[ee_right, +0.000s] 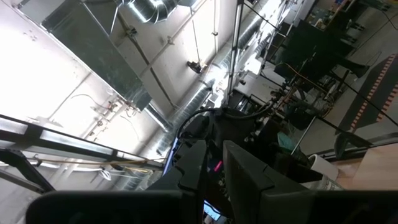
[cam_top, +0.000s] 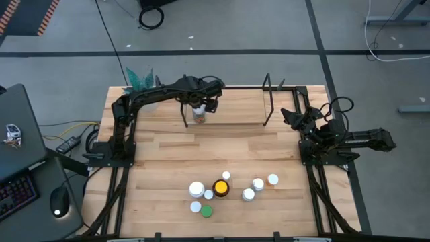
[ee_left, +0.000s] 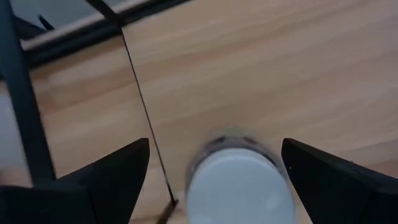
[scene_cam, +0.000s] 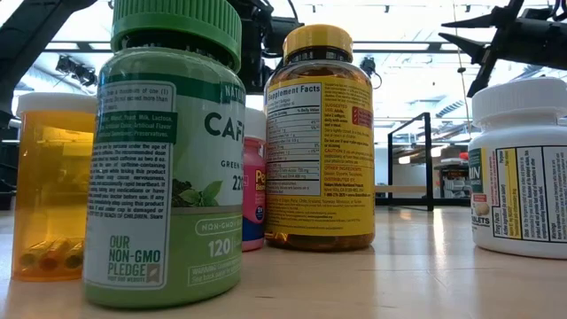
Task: Pick and place medicine bottles onto shelf by color
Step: Put the large green pill bottle on the shelf, then put the red pill bottle on the shelf
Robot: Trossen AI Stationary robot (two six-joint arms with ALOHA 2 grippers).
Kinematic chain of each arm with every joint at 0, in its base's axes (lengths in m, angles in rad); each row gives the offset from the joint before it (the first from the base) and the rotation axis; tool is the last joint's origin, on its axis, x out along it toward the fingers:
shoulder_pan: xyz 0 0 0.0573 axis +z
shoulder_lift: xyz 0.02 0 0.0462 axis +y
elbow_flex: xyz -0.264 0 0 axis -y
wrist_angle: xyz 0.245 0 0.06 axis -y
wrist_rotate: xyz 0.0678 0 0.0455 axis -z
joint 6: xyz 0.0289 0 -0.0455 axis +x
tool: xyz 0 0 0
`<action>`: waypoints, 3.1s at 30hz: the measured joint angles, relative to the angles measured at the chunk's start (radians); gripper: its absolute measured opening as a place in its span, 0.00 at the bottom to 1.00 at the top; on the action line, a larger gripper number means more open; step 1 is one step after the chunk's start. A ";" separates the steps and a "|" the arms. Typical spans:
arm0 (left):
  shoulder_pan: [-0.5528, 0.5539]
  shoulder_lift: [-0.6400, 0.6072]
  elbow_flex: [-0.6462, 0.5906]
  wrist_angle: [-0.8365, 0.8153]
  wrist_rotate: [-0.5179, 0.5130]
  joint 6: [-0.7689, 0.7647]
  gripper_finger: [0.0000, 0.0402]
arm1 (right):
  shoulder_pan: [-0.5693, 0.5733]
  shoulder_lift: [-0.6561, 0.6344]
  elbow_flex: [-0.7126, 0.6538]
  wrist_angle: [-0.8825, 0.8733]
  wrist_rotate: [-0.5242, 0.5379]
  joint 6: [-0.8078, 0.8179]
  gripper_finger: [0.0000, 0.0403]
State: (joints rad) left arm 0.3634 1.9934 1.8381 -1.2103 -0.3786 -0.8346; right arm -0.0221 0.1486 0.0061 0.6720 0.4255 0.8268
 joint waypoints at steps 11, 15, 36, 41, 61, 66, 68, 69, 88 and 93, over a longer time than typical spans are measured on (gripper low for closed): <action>-0.001 0.000 0.000 0.009 -0.046 0.189 0.93 | 0.000 0.000 0.000 0.000 0.005 0.000 0.15; -0.001 0.000 0.000 0.010 -0.049 0.225 0.93 | 0.000 0.000 0.000 0.000 0.004 0.000 0.15; -0.059 -0.002 0.000 0.148 -0.046 0.558 0.93 | 0.000 0.000 0.000 0.000 0.004 -0.008 0.15; -0.089 0.007 0.002 0.163 -0.103 0.786 0.93 | 0.000 0.000 0.000 0.000 0.006 -0.011 0.15; -0.174 0.161 0.001 0.152 -0.261 1.214 0.93 | 0.000 0.000 0.000 0.007 0.004 -0.010 0.15; -0.173 0.169 0.000 0.144 -0.309 1.222 0.93 | 0.000 0.000 0.000 0.008 0.004 -0.010 0.15; -0.170 0.168 0.001 0.142 -0.309 1.224 0.93 | 0.000 0.000 0.000 0.008 0.004 -0.011 0.15; -0.165 0.168 0.000 0.137 -0.309 1.224 0.93 | 0.000 0.000 0.000 0.007 0.005 -0.011 0.15; -0.152 0.168 0.020 0.112 -0.332 1.148 0.93 | 0.000 0.000 0.000 0.007 0.008 -0.016 0.15; -0.166 0.149 0.076 0.112 -0.286 1.013 0.93 | 0.000 0.000 0.000 0.007 0.008 -0.018 0.15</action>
State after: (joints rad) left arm 0.1971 2.1426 1.9137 -1.0986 -0.6651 0.1780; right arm -0.0222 0.1486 0.0061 0.6792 0.4332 0.8091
